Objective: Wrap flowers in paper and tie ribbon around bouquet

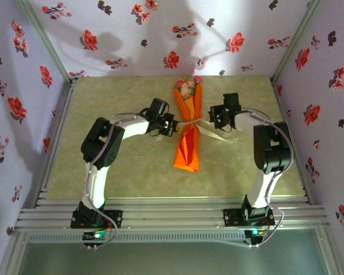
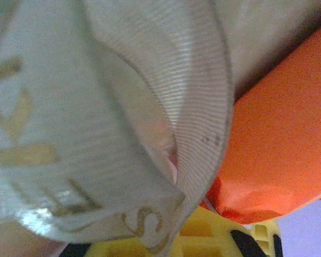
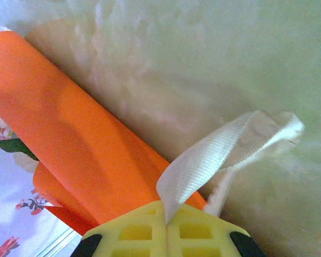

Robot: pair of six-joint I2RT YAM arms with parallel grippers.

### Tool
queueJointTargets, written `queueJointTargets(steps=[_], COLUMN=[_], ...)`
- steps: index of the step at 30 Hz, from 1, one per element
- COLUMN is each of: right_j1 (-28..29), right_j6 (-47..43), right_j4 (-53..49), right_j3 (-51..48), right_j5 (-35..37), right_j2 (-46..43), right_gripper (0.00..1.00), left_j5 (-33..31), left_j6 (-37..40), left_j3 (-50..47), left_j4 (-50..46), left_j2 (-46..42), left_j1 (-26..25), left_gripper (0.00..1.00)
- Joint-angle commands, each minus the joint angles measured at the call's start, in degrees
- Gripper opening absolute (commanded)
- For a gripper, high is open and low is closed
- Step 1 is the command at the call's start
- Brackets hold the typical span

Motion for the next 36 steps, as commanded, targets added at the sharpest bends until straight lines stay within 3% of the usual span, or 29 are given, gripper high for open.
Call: queueJointTargets(steps=[1,29,36], right_j1=[-2.16,-11.26,-11.12], right_j6=[-0.28,-0.98,-1.34], right_j4=[0.58,3.41,3.37], right_j3=[-1.65,-8.52,-8.58], right_j5=[3.39,7.15,6.52], right_j2=[-1.53,-4.56,-4.71], right_gripper=[0.0,0.0,0.0], left_j5=[-0.17,-1.36,-1.0], left_j6=[0.94,-1.98,-1.84], left_j3=[-2.43,-10.68,-9.65], left_j4=[-1.0,2.61,2.76], left_j2=[-3.14,-7.21,-6.64], left_j1=[1.48,3.76,3.68], left_gripper=[0.0,0.0,0.0])
